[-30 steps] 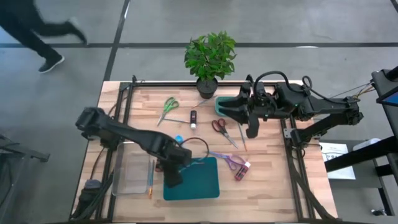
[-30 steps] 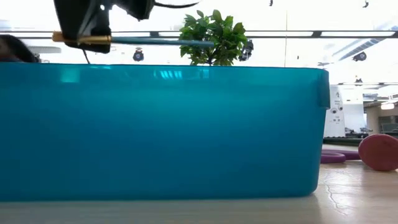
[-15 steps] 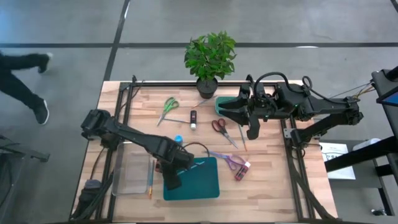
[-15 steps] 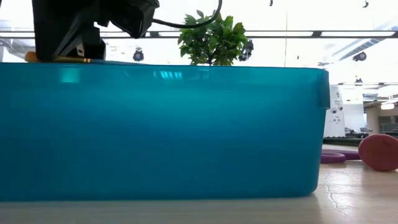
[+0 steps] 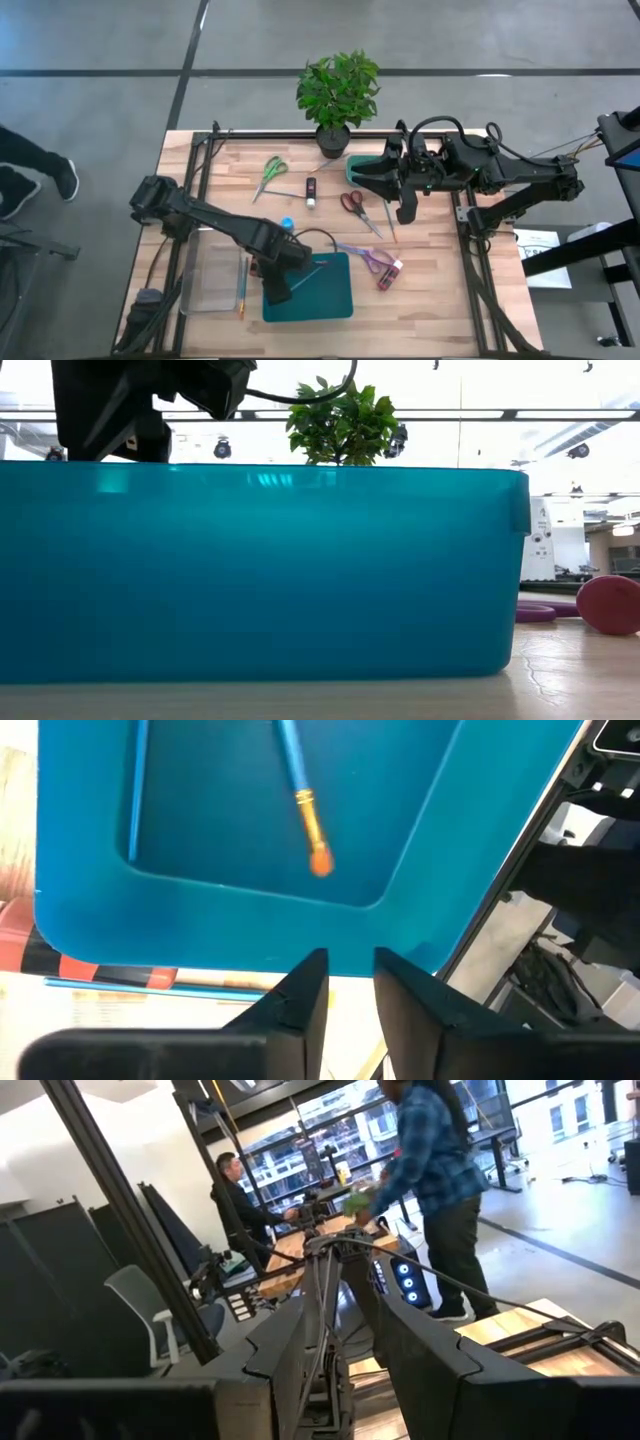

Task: Pick & Place Paint Supplies
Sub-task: Put the blue paint brush into the blue bin

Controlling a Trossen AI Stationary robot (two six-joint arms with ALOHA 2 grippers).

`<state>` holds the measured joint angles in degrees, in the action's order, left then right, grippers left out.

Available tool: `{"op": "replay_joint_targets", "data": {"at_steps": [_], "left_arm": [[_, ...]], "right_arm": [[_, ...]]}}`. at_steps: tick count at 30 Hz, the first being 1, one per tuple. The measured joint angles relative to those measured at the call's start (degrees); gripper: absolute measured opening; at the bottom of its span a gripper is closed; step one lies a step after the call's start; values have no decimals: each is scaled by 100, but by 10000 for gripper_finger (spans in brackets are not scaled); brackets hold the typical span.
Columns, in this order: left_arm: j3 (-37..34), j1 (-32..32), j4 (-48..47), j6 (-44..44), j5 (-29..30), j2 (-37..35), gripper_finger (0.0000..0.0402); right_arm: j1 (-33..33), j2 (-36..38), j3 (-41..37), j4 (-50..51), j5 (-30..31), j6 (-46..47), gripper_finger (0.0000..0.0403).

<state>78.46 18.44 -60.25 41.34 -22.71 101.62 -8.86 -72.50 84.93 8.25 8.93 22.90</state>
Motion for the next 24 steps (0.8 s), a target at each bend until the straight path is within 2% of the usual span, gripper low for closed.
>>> {"op": "replay_joint_targets", "data": {"at_steps": [5,9,18,24], "left_arm": [[18,-10,-16,-26,-12,-17,98],[116,-52,-114,44,-245,-31,98],[715,-140,-536,-148,-684,-37,99],[993,-127,-732,458,-724,-82,99]], "right_arm": [[0,1,0,-2,2,1,128],[0,-1,0,-4,4,-12,128],[0,1,0,-7,4,-105,128],[2,1,0,-8,4,-102,128]]}}
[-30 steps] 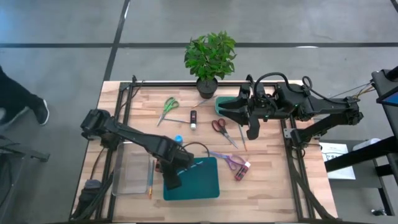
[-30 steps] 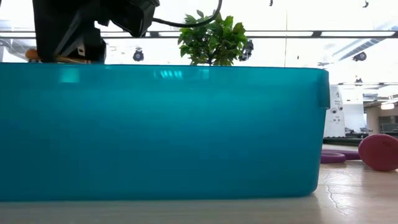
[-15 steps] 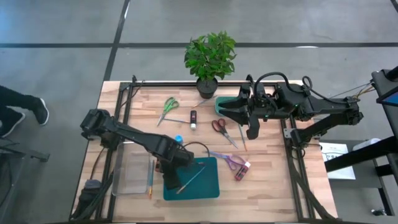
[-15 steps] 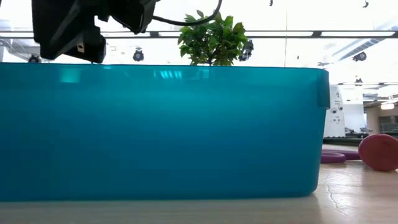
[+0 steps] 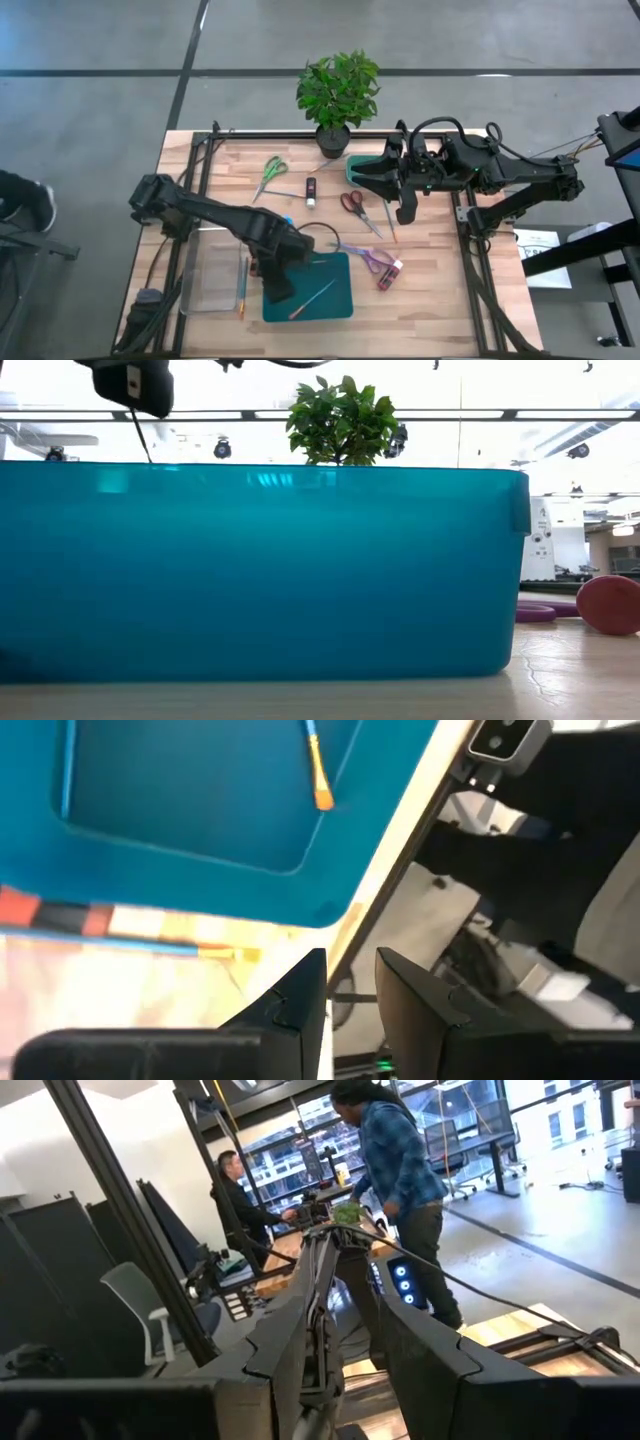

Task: Pick & Place Paint Supplies
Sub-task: Put the blue paint brush into the blue bin

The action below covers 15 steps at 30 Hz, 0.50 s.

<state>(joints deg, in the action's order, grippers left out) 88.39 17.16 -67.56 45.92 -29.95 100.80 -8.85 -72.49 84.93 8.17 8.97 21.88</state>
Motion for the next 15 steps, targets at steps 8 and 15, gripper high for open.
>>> {"op": "replay_joint_targets", "data": {"at_steps": [8,15], "left_arm": [[-23,553,-20,1660,-63,-378,99],[-23,1666,997,4662,593,-802,99]], "right_arm": [[1,74,35,-23,-1,61,128],[-1,319,53,-3,-4,32,128]]}}
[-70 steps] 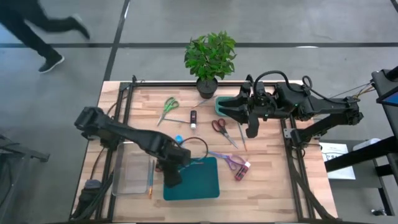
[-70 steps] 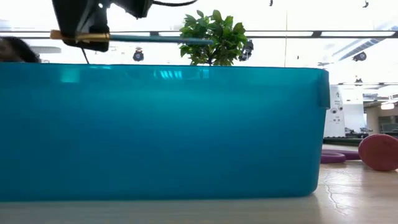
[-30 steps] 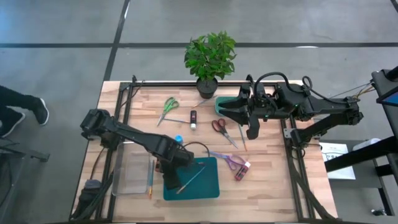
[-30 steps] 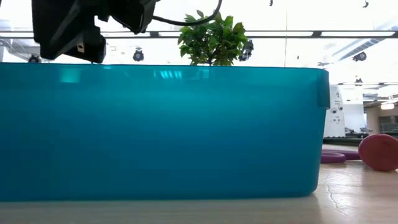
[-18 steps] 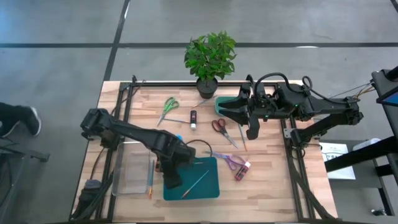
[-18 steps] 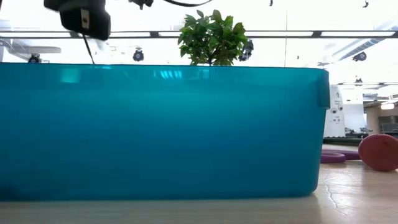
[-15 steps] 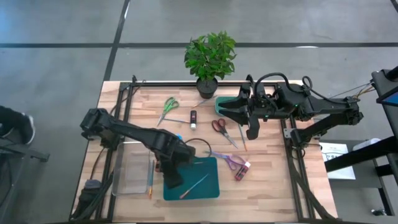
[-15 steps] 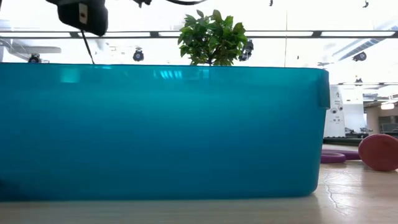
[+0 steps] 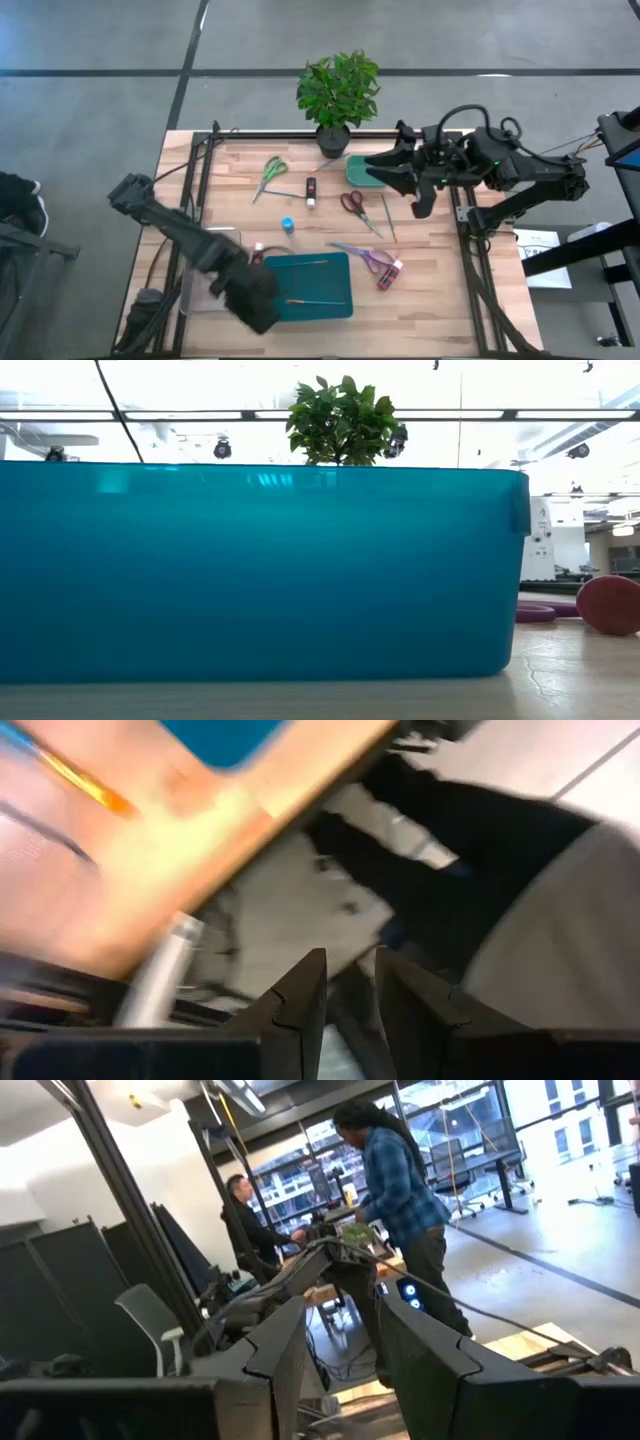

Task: Pick & Place Paint Supplies
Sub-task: Put the blue paint brush into the blue bin

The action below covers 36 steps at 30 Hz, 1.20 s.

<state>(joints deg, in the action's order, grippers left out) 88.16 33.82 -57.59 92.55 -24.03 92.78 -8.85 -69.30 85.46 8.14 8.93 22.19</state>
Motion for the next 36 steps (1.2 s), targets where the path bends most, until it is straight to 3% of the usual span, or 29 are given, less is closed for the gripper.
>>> {"op": "replay_joint_targets", "data": {"at_steps": [8,12,23,31,36], "left_arm": [[2,1229,1021,3076,1247,84,99],[65,1316,1225,3211,883,299,99],[1087,1430,889,3243,1210,940,99],[2224,1895,825,3244,1393,1759,99],[2934,2217,693,3195,1863,2384,99]], "right_arm": [[-1,284,-10,5,-2,-167,128],[-1,403,-12,2,-2,-239,128],[-1,559,-75,70,-4,-273,128],[-1,555,-147,200,-42,-271,128],[0,555,-150,191,4,-325,128]]}}
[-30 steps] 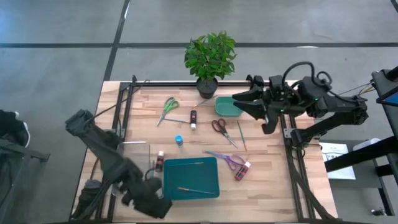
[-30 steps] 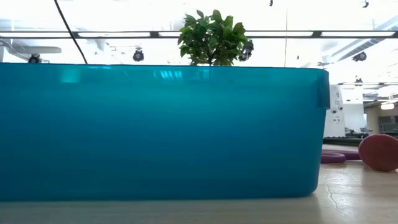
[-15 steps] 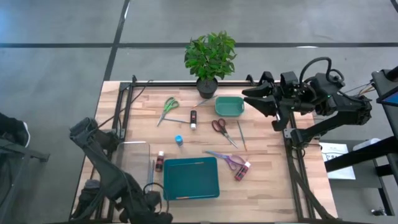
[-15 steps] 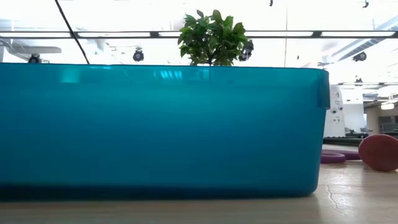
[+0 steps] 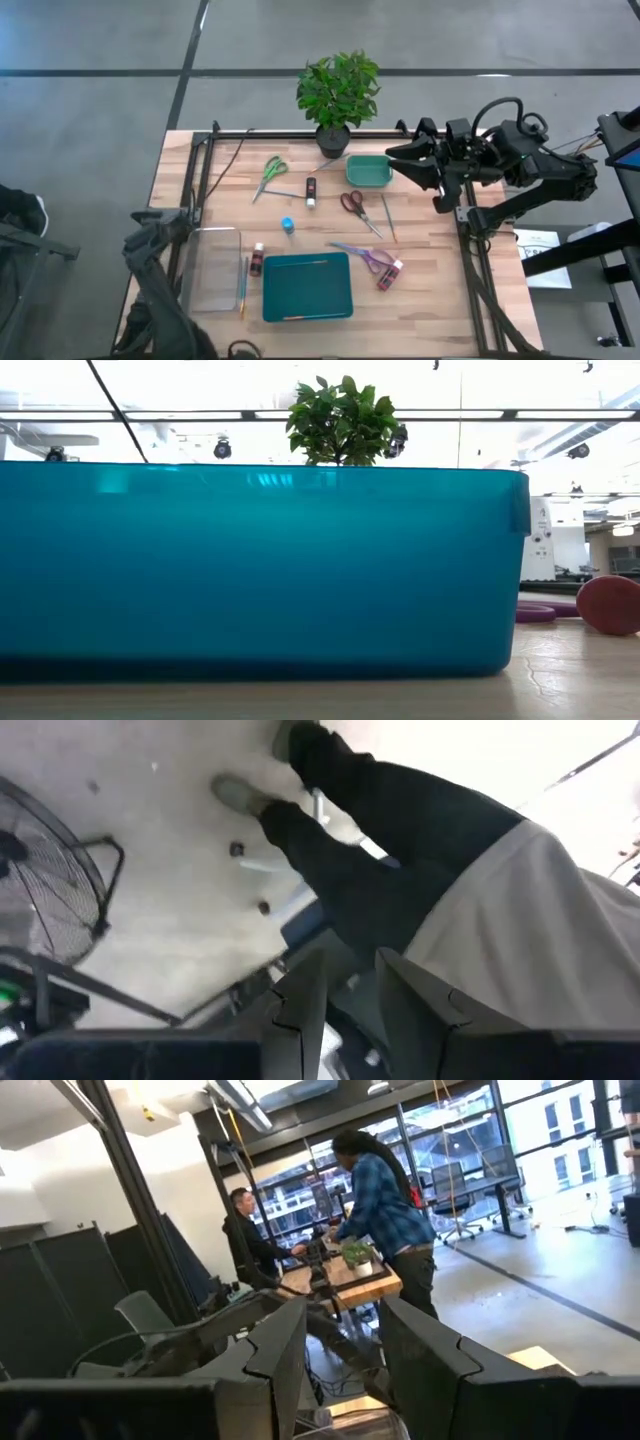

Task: Pick & Place Paint Supplies
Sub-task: Put the blue paint brush into the blue bin

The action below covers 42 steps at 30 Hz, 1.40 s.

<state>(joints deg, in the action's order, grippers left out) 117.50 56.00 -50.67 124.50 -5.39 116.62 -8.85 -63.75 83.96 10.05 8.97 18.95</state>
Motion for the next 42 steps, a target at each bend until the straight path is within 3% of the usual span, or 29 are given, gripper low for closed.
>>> {"op": "replay_joint_targets", "data": {"at_steps": [8,17,20,25,31,42], "left_arm": [[636,460,-941,-13,137,601,99],[618,515,-2553,50,472,655,99],[420,405,-2416,49,821,653,99],[-314,351,-1264,101,1627,655,99],[-1065,388,-864,112,1723,657,99],[-1459,395,-1409,136,1724,623,99]], "right_arm": [[-1,-7,0,-53,19,29,128],[-106,2,0,22,-6,-96,128],[-106,2,0,52,-32,-141,128],[-106,2,0,55,-199,-222,128],[-128,2,0,67,-260,-493,128],[-128,0,1,66,-260,-737,128]]}}
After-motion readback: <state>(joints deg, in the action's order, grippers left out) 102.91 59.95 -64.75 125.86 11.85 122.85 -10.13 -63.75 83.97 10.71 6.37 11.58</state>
